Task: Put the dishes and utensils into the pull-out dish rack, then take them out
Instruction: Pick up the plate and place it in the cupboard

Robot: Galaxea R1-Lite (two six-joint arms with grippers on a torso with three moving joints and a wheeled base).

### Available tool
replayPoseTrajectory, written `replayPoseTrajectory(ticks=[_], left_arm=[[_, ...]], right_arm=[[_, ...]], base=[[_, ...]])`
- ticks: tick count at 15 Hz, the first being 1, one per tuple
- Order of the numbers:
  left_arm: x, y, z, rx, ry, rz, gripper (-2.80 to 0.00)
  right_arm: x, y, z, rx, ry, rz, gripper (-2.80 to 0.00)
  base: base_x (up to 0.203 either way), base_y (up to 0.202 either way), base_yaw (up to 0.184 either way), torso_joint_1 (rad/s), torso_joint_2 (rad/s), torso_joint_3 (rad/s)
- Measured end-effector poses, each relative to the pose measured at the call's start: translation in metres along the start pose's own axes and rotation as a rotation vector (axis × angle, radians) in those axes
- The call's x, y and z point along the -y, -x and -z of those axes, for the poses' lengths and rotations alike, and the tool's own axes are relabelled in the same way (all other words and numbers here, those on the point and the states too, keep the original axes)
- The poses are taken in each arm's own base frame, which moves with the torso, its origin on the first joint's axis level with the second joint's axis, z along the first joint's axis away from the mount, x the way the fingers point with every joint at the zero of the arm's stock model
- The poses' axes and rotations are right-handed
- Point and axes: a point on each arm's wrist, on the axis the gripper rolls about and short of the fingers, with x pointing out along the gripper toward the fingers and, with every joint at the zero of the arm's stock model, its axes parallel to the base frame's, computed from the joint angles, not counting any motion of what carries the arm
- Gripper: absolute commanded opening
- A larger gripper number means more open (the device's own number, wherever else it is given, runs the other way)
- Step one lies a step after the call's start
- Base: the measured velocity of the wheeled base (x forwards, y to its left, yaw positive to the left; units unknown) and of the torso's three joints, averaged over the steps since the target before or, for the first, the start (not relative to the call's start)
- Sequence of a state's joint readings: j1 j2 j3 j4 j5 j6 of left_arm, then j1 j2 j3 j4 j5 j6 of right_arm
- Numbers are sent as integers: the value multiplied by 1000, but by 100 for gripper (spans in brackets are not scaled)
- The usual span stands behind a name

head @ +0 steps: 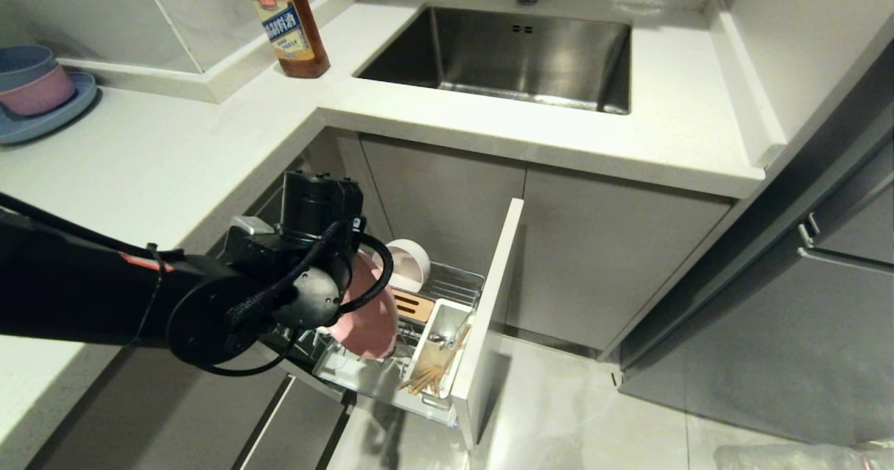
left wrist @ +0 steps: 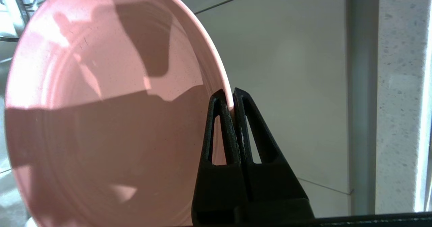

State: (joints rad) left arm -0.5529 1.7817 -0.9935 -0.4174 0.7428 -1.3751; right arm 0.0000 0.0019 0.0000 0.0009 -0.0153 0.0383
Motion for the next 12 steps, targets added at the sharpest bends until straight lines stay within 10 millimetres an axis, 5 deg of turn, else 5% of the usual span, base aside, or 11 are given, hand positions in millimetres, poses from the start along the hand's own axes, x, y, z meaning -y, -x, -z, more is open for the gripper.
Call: replayPoseTrajectory(ticks=[12], left_arm=[[-2,-32,16,18,5,-18,-280]], right_arm=[[0,0,0,0,0,0,-280]], base=[[0,0,0,0,0,0]])
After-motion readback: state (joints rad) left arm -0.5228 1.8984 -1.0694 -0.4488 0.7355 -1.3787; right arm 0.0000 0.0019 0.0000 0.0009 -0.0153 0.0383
